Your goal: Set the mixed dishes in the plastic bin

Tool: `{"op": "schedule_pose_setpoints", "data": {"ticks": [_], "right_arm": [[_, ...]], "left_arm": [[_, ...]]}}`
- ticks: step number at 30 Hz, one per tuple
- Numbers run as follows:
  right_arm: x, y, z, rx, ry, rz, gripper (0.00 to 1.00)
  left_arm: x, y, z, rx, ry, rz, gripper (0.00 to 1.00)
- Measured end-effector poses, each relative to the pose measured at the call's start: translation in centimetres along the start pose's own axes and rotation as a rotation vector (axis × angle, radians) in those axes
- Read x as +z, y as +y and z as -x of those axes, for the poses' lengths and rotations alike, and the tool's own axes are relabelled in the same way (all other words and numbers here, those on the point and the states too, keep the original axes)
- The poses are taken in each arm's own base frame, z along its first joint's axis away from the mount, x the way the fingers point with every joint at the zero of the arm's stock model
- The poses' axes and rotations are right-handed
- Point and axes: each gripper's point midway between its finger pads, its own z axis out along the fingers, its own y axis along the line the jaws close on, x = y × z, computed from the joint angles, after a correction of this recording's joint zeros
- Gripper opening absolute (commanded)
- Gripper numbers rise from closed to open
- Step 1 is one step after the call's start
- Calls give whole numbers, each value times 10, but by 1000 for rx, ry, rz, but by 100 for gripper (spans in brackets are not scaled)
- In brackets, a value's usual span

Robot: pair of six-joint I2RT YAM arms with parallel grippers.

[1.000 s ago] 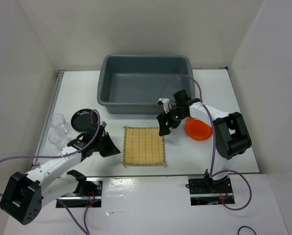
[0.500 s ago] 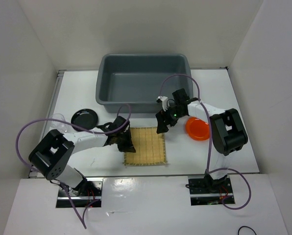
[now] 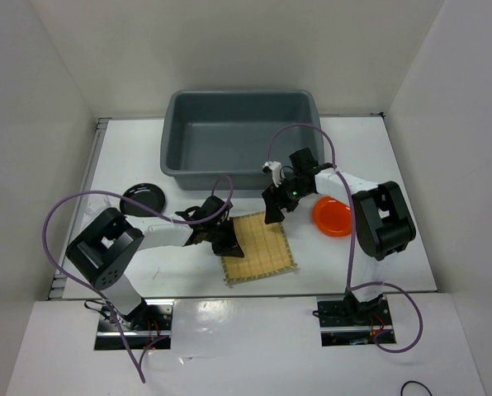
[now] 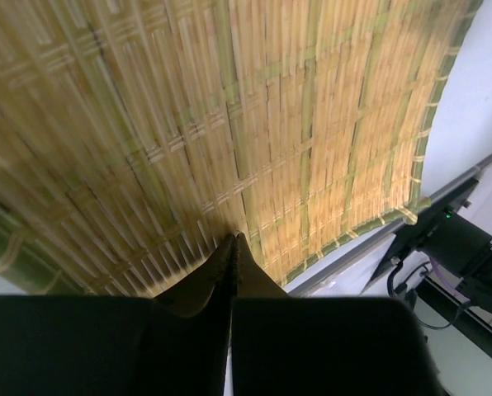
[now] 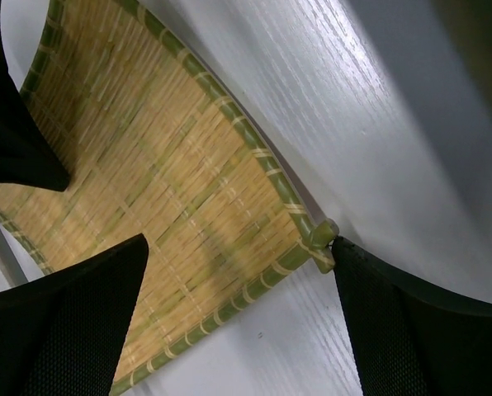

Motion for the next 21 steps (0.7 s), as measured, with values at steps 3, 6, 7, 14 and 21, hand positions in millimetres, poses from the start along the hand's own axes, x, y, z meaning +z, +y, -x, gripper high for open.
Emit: {"op": "schedule_pose_setpoints", "data": {"ticks": [3,6,7,14,21], "right_arm": [[-3,-4,-3,-23,19,-32,96],[-6,-8,-6,-43,39,-61,96],[-7,-9,-7,-50,45,-68,96],[-20,-20,-17,-91,79,-80,98],[-22,-23,-25,-132,89,-64,98]], "left_arm": [[3,-4,-1,-10,5,-27,0],[6,-7,-2,-12,17,-52,0],[7,-9,-2,-10,20,-60,0],[11,-15,-3,0,31,-95,0],[14,-17,-6,-7,27,-133,0]]}}
